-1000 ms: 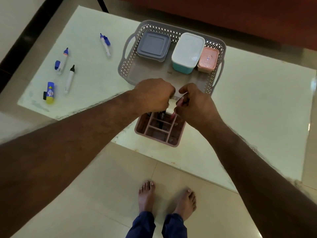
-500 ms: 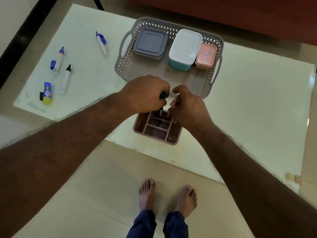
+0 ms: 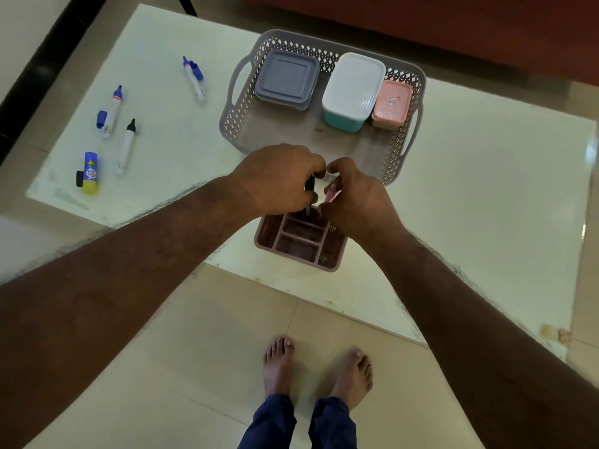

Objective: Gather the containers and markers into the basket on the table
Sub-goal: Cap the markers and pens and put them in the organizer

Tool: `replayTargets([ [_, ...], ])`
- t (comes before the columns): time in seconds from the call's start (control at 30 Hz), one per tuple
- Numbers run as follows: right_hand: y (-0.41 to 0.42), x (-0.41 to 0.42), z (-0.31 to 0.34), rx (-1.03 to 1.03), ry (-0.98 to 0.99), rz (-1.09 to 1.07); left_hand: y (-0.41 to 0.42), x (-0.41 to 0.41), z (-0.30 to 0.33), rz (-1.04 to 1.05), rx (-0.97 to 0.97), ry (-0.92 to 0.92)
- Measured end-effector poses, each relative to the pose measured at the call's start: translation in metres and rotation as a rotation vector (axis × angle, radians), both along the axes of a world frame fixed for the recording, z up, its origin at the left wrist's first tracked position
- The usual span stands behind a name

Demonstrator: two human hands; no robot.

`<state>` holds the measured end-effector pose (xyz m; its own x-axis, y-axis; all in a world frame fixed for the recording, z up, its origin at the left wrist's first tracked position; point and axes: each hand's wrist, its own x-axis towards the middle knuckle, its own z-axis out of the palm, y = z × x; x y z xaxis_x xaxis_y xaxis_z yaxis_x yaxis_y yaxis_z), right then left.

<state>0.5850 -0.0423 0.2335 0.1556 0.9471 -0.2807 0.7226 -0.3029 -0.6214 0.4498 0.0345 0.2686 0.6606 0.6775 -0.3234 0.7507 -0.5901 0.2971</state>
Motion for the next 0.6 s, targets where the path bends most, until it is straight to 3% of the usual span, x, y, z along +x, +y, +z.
replayTargets([
  [0.2, -0.003, 0.004, 0.002, -0.013, 0.017, -0.036, 0.005, -0.003, -0.001, -0.007, 0.026, -0.012],
  [0.37, -0.006, 0.013, 0.015, 0.047, 0.025, -0.089, 0.003, -0.011, 0.006, 0.062, 0.057, -0.160],
  [0.6, -0.058, 0.012, 0.029, 0.101, 0.032, -0.512, -0.027, -0.054, 0.006, 0.455, 0.252, -0.467],
])
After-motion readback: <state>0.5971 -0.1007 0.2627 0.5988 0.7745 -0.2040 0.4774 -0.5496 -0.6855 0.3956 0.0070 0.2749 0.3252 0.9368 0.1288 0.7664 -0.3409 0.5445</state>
